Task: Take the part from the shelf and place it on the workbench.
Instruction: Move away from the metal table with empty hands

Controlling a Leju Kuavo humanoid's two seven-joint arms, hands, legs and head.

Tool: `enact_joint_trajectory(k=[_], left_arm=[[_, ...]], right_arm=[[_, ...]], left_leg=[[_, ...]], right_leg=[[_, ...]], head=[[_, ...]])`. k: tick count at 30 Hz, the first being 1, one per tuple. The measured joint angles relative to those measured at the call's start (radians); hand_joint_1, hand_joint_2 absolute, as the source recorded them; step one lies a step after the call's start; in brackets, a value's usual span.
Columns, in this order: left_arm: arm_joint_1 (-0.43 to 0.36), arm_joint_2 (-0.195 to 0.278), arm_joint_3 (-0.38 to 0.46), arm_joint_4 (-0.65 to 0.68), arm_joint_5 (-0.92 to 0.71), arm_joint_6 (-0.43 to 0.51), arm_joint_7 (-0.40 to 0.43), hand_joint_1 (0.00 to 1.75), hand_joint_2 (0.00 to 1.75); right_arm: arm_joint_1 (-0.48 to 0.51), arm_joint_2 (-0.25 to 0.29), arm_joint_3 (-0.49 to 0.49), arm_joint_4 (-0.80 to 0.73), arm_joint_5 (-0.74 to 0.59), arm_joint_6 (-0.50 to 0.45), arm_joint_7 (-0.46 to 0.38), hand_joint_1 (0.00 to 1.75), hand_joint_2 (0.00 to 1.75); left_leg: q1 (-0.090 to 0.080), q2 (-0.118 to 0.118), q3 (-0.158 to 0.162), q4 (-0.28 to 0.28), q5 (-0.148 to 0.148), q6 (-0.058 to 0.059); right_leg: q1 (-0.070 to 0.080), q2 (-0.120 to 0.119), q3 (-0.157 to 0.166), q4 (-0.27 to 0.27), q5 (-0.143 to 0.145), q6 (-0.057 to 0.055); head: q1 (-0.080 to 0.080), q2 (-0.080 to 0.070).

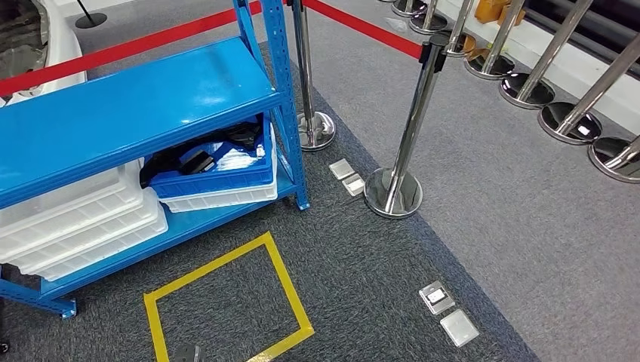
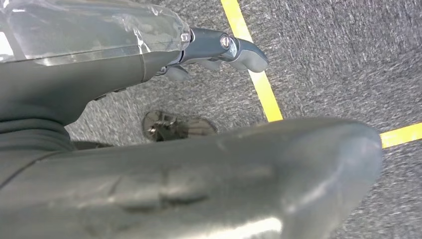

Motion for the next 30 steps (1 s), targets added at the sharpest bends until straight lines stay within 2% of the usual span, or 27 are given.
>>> enact_joint_trajectory(k=[1, 2, 4, 5, 6, 7, 8, 9, 10, 11, 12, 13, 14, 15, 16, 17, 18, 19, 20, 21, 22, 24, 25, 26, 27, 28, 30], left_arm=[[-0.001, 0.0, 0.0, 0.0, 0.0, 0.0, 0.0, 0.0, 0.0], [0.0, 0.0, 0.0, 0.0, 0.0, 0.0, 0.0, 0.0, 0.0], [0.001, 0.0, 0.0, 0.0, 0.0, 0.0, 0.0, 0.0, 0.0], [0.001, 0.0, 0.0, 0.0, 0.0, 0.0, 0.0, 0.0, 0.0], [0.0, 0.0, 0.0, 0.0, 0.0, 0.0, 0.0, 0.0, 0.0], [-0.002, 0.0, -0.001, 0.0, -0.001, 0.0, 0.0, 0.0, 0.0], [-0.003, 0.0, -0.001, 0.0, -0.001, 0.0, 0.0, 0.0, 0.0], [-0.005, 0.0, -0.001, 0.0, -0.001, 0.0, 0.0, 0.0, 0.0], [-0.005, -0.001, -0.002, 0.0, -0.002, -0.001, 0.0, 0.0, 0.0], [-0.005, -0.001, -0.002, 0.0, -0.002, -0.001, 0.001, 0.0, 0.0], [-0.004, -0.001, -0.002, 0.0, -0.002, -0.002, 0.001, 0.0, 0.0], [-0.004, -0.002, -0.002, 0.0, -0.002, -0.002, 0.001, 0.0, 0.0], [-0.004, -0.002, -0.002, 0.0, -0.002, -0.002, 0.001, 0.0, 0.0], [-0.005, -0.002, -0.002, 0.0, -0.002, -0.002, 0.001, 0.0, 0.0], [-0.005, -0.002, -0.002, 0.0, -0.001, -0.002, 0.001, 0.0, 0.0], [-0.005, -0.002, -0.002, 0.0, -0.001, -0.002, 0.001, 0.0, 0.0], [-0.005, -0.002, -0.002, 0.0, -0.001, -0.002, 0.001, 0.0, 0.0], [-0.003, -0.002, -0.002, 0.0, -0.001, -0.001, 0.001, 0.0, 0.0], [-0.001, -0.002, -0.003, 0.0, -0.001, -0.001, 0.001, 0.0, 0.0], [0.0, -0.002, -0.003, 0.0, -0.001, -0.001, 0.001, 0.0, 0.0], [-0.001, -0.001, -0.003, 0.0, -0.001, -0.001, 0.001, 0.0, 0.0], [-0.004, -0.001, -0.003, 0.0, -0.002, -0.002, 0.001, 0.0, 0.0], [-0.004, -0.001, -0.003, 0.0, -0.002, -0.002, 0.001, 0.0, 0.0], [-0.003, -0.001, -0.003, 0.0, -0.002, -0.002, 0.001, 0.0, 0.0], [-0.001, -0.001, -0.003, 0.0, -0.002, -0.002, 0.001, 0.0, 0.0], [0.001, -0.001, -0.003, 0.0, -0.002, -0.001, 0.001, 0.0, 0.0], [0.001, -0.001, -0.003, 0.0, -0.003, -0.001, 0.001, 0.0, 0.0]], right_arm=[[-0.001, 0.0, 0.0, 0.0, 0.0, 0.0, 0.0, 0.0, 1.75], [-0.002, 0.0, 0.0, 0.0, 0.0, 0.0, 0.001, 0.0, 1.75], [-0.005, 0.0, 0.0, 0.0, 0.0, 0.0, 0.002, 0.0, 1.75], [-0.006, 0.0, 0.0, 0.0, 0.0, 0.0, 0.002, 0.0, 1.75], [-0.007, -0.001, 0.0, 0.0, -0.001, 0.0, 0.002, 0.0, 1.75], [-0.008, -0.001, 0.0, 0.0, -0.002, 0.0, 0.002, 0.0, 1.75], [-0.008, -0.001, 0.0, 0.0, -0.003, 0.0, 0.002, 0.0, 1.75], [-0.006, -0.001, 0.0, 0.0, -0.004, 0.0, 0.003, 0.0, 1.75], [-0.004, -0.001, 0.0, 0.0, -0.005, 0.0, 0.003, 0.0, 1.75], [-0.002, -0.002, 0.0, 0.0, -0.006, 0.0, 0.004, 0.0, 1.75], [0.0, -0.002, 0.0, 0.0, -0.006, 0.0, 0.004, 0.0, 1.75], [0.0, -0.003, 0.0, 0.0, -0.006, 0.0, 0.005, 0.0, 1.75], [0.0, -0.004, 0.0, 0.0, -0.004, 0.0, 0.005, 0.0, 1.75], [0.0, -0.004, 0.0, 0.0, -0.003, 0.0, 0.005, 0.0, 1.75], [-0.001, -0.005, 0.0, 0.0, -0.002, 0.0, 0.005, 0.0, 1.75], [-0.001, -0.005, 0.0, 0.0, -0.002, 0.0, 0.005, 0.0, 1.75], [-0.001, -0.006, 0.0, 0.0, -0.002, 0.0, 0.005, 0.0, 1.75], [-0.001, -0.005, 0.0, 0.0, -0.002, 0.0, 0.005, 0.0, 1.75], [-0.001, -0.006, 0.0, 0.0, -0.002, 0.0, 0.005, 0.0, 1.75], [-0.002, -0.006, 0.0, 0.0, -0.002, 0.0, 0.005, 0.0, 1.75], [-0.003, -0.006, 0.0, 0.001, -0.002, 0.0, 0.005, 0.0, 1.75], [-0.002, -0.007, 0.0, 0.001, -0.002, -0.001, 0.005, 0.0, 1.75], [0.0, -0.007, 0.0, 0.001, -0.003, -0.001, 0.005, 0.0, 1.75], [0.001, -0.007, 0.0, 0.001, -0.003, -0.001, 0.004, 0.0, 1.75], [0.001, -0.007, 0.0, 0.001, -0.004, -0.001, 0.004, 0.0, 1.75], [0.001, -0.007, 0.0, 0.001, -0.004, -0.001, 0.004, 0.0, 1.75], [-0.001, -0.006, 0.0, 0.002, -0.004, -0.001, 0.004, 0.0, 1.75]], left_leg=[[-0.004, 0.015, 0.018, -0.042, 0.012, 0.006], [-0.008, 0.025, 0.024, -0.059, 0.012, 0.011], [-0.01, 0.005, 0.023, -0.063, 0.012, 0.021], [-0.008, -0.003, 0.026, -0.069, 0.015, 0.027], [-0.005, -0.013, 0.029, -0.076, 0.018, 0.033], [-0.002, -0.022, 0.033, -0.082, 0.021, 0.038], [-0.001, -0.031, 0.034, -0.084, 0.022, 0.042], [-0.001, -0.042, 0.033, -0.084, 0.022, 0.045], [-0.002, -0.055, 0.033, -0.083, 0.022, 0.046], [-0.003, -0.069, 0.034, -0.082, 0.021, 0.047], [-0.003, -0.083, 0.035, -0.08, 0.02, 0.047], [-0.003, -0.098, 0.036, -0.078, 0.019, 0.045], [-0.002, -0.112, 0.037, -0.076, 0.017, 0.043], [-0.002, -0.124, 0.035, -0.07, 0.014, 0.038], [-0.001, -0.135, 0.031, -0.066, 0.012, 0.033], [0.0, -0.146, 0.027, -0.064, 0.012, 0.027], [0.001, -0.158, 0.023, -0.063, 0.013, 0.021], [0.002, -0.171, 0.021, -0.065, 0.016, 0.015], [0.002, -0.17, 0.02, -0.063, 0.014, 0.009], [0.001, -0.155, 0.015, -0.048, 0.005, 0.004], [0.0, -0.129, 0.001, -0.016, -0.014, -0.001], [0.002, -0.072, -0.056, 0.104, -0.074, -0.011], [0.004, -0.06, -0.087, 0.167, -0.098, -0.015], [0.005, -0.055, -0.108, 0.206, -0.106, -0.017], [0.006, -0.052, -0.108, 0.206, -0.095, -0.018], [0.006, -0.047, -0.088, 0.165, -0.066, -0.017], [0.001, -0.01, -0.016, 0.024, 0.0, -0.007]], right_leg=[[0.002, -0.008, 0.004, 0.0, -0.003, 0.005], [0.005, -0.015, 0.006, 0.0, -0.006, 0.01], [0.006, -0.029, 0.013, -0.004, -0.008, 0.02], [0.005, -0.021, 0.015, 0.0, -0.013, 0.025], [0.003, -0.001, 0.009, 0.018, -0.027, 0.029], [0.001, 0.025, -0.008, 0.058, -0.052, 0.033], [-0.001, 0.053, -0.037, 0.12, -0.086, 0.034], [-0.001, 0.069, -0.073, 0.191, -0.117, 0.036], [-0.001, 0.076, -0.105, 0.252, -0.137, 0.037], [0.0, 0.078, -0.125, 0.282, -0.136, 0.037], [0.0, 0.08, -0.126, 0.27, -0.113, 0.036], [-0.001, 0.086, -0.11, 0.221, -0.074, 0.034], [-0.002, 0.103, -0.083, 0.15, -0.032, 0.031], [-0.004, 0.129, -0.058, 0.084, -0.003, 0.029], [-0.005, 0.151, -0.041, 0.039, 0.014, 0.026], [-0.005, 0.166, -0.034, 0.018, 0.017, 0.023], [-0.003, 0.167, -0.032, 0.015, 0.014, 0.019], [-0.003, 0.154, -0.03, 0.013, 0.016, 0.012], [-0.003, 0.14, -0.027, 0.008, 0.017, 0.006], [-0.005, 0.125, -0.023, 0.003, 0.02, -0.001], [-0.008, 0.11, -0.019, -0.002, 0.021, -0.007], [-0.006, 0.078, -0.015, -0.005, 0.019, -0.014], [-0.004, 0.06, -0.013, -0.005, 0.017, -0.015], [-0.003, 0.044, -0.011, -0.005, 0.014, -0.016], [-0.003, 0.03, -0.008, -0.005, 0.011, -0.015], [-0.002, 0.017, -0.004, -0.005, 0.008, -0.014], [-0.001, -0.006, 0.009, -0.005, -0.001, -0.008]], head=[[-0.001, 0.0], [0.0, 0.0], [0.005, 0.0], [0.007, 0.0], [0.011, 0.0], [0.017, 0.0], [0.024, 0.0], [0.031, 0.0], [0.037, 0.0], [0.042, 0.0], [0.045, 0.0], [0.048, 0.0], [0.052, 0.0], [0.055, 0.0], [0.056, 0.0], [0.056, 0.0], [0.055, 0.0], [0.054, 0.0], [0.053, 0.0], [0.049, 0.0], [0.04, 0.0], [0.022, 0.0], [0.018, 0.0], [0.017, 0.0], [0.015, 0.0], [0.012, 0.0], [0.003, 0.0]])
